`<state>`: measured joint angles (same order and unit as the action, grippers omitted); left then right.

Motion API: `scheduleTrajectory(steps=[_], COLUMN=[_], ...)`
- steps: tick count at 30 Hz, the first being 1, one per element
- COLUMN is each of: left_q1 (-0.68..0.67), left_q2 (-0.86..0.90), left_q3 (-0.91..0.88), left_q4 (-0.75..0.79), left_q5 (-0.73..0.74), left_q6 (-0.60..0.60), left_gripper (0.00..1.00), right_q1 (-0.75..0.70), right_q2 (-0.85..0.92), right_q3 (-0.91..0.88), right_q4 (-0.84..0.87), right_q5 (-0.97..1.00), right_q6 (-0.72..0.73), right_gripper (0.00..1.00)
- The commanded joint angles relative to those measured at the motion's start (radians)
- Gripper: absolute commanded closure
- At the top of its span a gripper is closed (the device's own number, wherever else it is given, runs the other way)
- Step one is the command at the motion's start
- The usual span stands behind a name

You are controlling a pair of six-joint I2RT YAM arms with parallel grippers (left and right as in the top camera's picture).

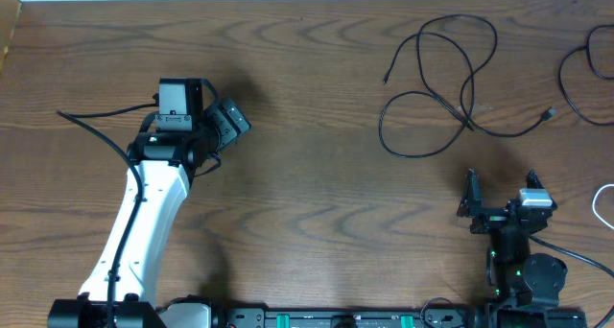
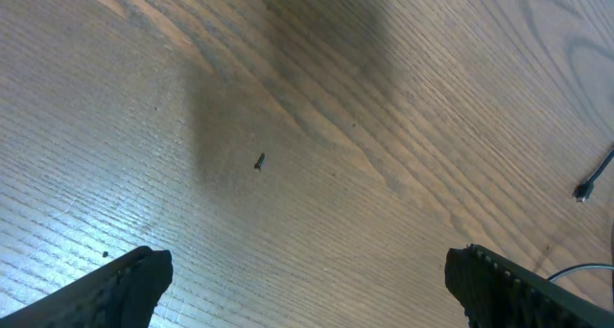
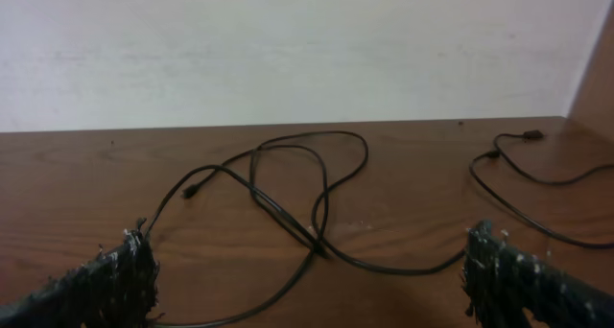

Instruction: Untangle cables

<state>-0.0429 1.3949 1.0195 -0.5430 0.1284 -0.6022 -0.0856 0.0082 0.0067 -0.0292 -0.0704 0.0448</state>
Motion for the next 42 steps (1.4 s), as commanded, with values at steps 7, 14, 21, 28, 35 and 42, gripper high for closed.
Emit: scheduleTrajectory(steps=[7, 14, 21, 28, 35, 42], left_q1=[0.002, 0.003, 0.003, 0.003, 0.003, 0.003], left_q2=[-0.010, -0.010, -0.010, -0.010, -0.010, -0.010], left_q3=[0.007, 0.007, 0.007, 0.007, 0.007, 0.007], left_q4=[-0.002, -0.002, -0.002, -0.002, -0.002, -0.002], left_q5=[-0.006, -0.006, -0.006, -0.006, -0.006, -0.006], left_q6=[0.003, 0.003, 0.003, 0.003, 0.003, 0.003], left_gripper=[0.02, 0.02, 0.02, 0.02, 0.02, 0.02], right_q1=[0.033, 0.036, 0.100, 0.125, 0.125, 0.125], right_q2=[-0.004, -0.004, -0.004, -0.003, -0.003, -0.003], right_q3=[-0.002, -0.002, -0.002, -0.001, -0.001, -0.001], right_q4=[-0.045, -0.045, -0.045, -0.045, -0.045, -0.045], right_q5=[0.038, 0.038, 0.038, 0.038, 0.038, 0.038], right_q6=[0.013, 0.014, 0.014, 0.014, 0.014, 0.014], right_gripper=[0.01, 0.01, 0.01, 0.01, 0.01, 0.01])
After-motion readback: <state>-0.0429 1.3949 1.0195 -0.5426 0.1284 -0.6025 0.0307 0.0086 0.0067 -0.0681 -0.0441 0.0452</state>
